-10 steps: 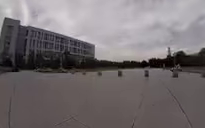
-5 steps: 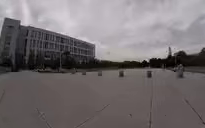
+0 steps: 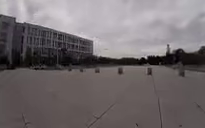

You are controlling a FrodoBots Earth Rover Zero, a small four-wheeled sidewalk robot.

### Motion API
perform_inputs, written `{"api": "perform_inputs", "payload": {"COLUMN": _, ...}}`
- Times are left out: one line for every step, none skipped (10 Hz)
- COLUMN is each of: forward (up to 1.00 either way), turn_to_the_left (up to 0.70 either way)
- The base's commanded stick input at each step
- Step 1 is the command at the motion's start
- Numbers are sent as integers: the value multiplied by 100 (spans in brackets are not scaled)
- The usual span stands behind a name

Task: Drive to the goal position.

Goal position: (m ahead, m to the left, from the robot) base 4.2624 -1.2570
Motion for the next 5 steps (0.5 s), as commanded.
{"api": "perform_inputs", "payload": {"forward": 70, "turn_to_the_left": -35}}
{"api": "perform_inputs", "payload": {"forward": 70, "turn_to_the_left": -35}}
{"api": "perform_inputs", "payload": {"forward": 70, "turn_to_the_left": -35}}
{"api": "perform_inputs", "payload": {"forward": 70, "turn_to_the_left": -35}}
{"api": "perform_inputs", "payload": {"forward": 70, "turn_to_the_left": -35}}
